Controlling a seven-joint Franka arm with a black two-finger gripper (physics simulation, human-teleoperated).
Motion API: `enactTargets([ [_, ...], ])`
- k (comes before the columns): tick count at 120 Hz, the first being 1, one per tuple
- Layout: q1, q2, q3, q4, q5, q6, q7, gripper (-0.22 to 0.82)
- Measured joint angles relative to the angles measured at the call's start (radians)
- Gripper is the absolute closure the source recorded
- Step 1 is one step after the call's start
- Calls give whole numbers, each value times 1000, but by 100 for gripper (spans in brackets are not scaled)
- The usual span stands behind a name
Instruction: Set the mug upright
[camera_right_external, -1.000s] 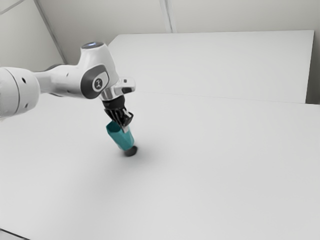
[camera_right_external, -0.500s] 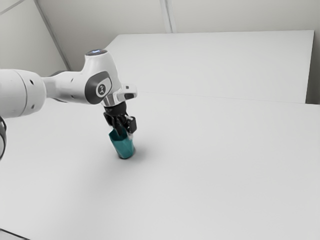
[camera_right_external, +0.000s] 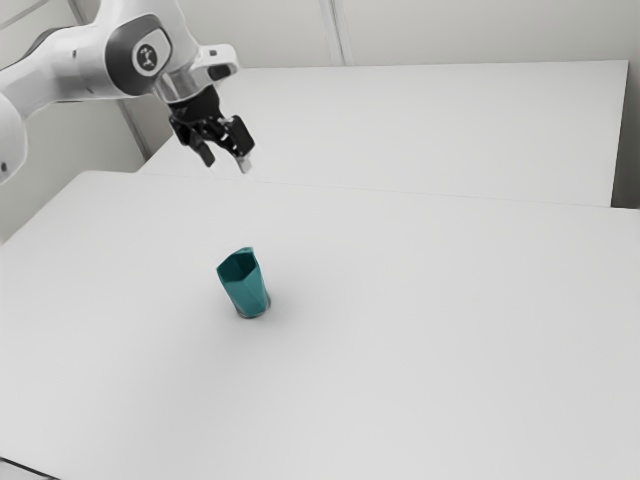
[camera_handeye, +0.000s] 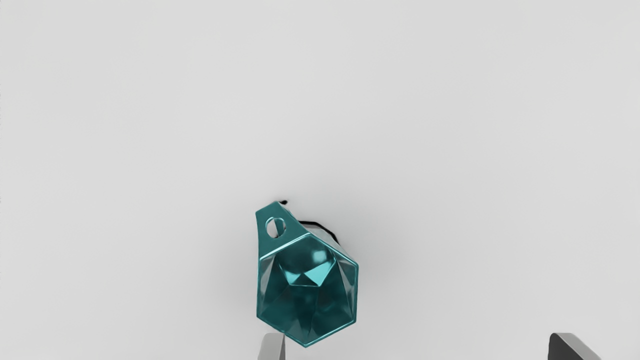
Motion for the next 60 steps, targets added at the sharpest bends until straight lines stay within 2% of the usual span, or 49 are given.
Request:
enactTargets([
  [24, -4, -7, 0, 25, 1, -94, -1, 1],
  [60, -2, -7, -1, 26, 0, -136, -2, 0],
])
